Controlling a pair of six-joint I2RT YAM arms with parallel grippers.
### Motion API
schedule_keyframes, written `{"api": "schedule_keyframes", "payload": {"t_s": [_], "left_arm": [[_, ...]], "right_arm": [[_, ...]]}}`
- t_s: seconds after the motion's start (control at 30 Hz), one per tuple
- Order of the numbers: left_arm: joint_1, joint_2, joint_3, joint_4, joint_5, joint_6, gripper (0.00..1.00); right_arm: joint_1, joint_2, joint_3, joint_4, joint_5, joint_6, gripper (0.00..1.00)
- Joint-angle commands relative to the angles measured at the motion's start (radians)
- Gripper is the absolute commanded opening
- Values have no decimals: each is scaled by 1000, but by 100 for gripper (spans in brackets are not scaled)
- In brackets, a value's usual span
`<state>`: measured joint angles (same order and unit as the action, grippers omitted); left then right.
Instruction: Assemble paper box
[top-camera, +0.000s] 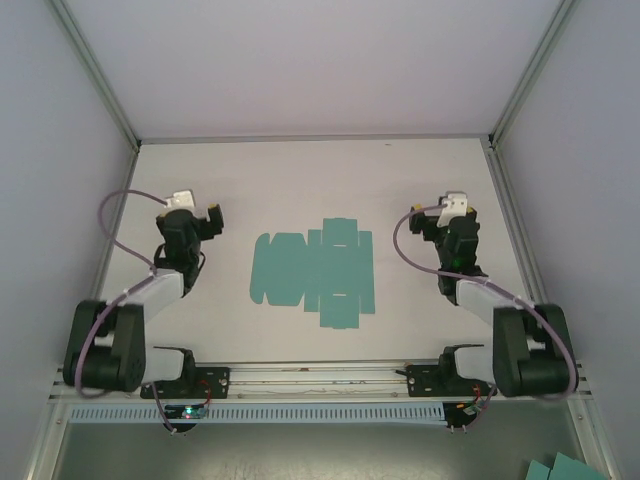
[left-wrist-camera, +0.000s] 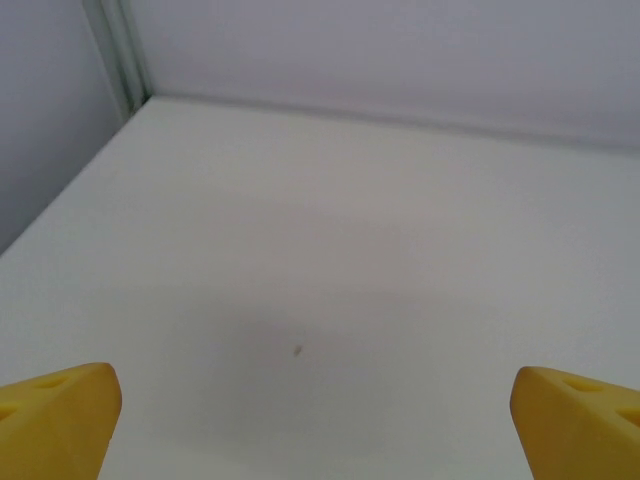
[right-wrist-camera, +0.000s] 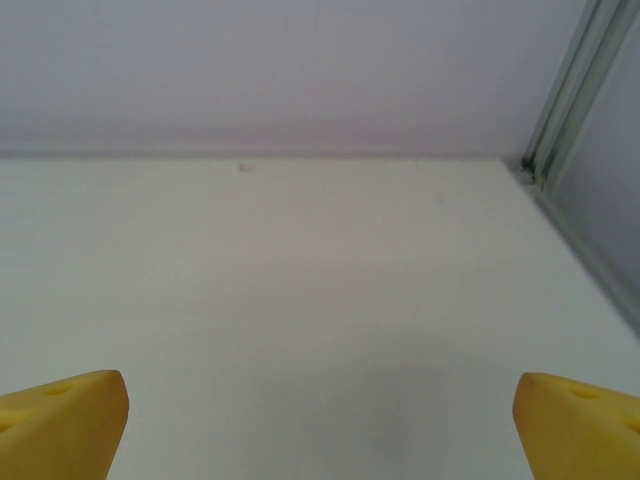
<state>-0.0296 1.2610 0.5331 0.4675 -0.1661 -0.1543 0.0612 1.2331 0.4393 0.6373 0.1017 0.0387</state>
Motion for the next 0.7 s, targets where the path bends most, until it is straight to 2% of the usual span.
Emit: {"api": "schedule_keyframes", "payload": {"t_s": [0.0, 0.07, 0.17, 0.27, 0.37, 0.57, 0.67], "left_arm": [[9, -74, 64, -306, 117, -167, 100], [5, -84, 90, -411, 171, -244, 100], [-9, -82, 103, -515, 252, -342, 100], [-48, -55, 123, -602, 380, -361, 100], [-99, 13, 174, -719, 441, -364, 100], [-149, 191, 202, -726, 613, -429, 100], [-162, 273, 239, -751, 649, -424, 93]], "right_arm": [[71, -77, 102, -337, 106, 87, 98], [127, -92, 151, -479, 160, 166, 98], [202, -94, 208, -671, 158, 294, 97], [299, -54, 242, -799, 106, 437, 88], [356, 31, 271, -868, -13, 508, 78], [445, 216, 320, -894, -57, 580, 49], [463, 294, 343, -885, -54, 596, 42]]}}
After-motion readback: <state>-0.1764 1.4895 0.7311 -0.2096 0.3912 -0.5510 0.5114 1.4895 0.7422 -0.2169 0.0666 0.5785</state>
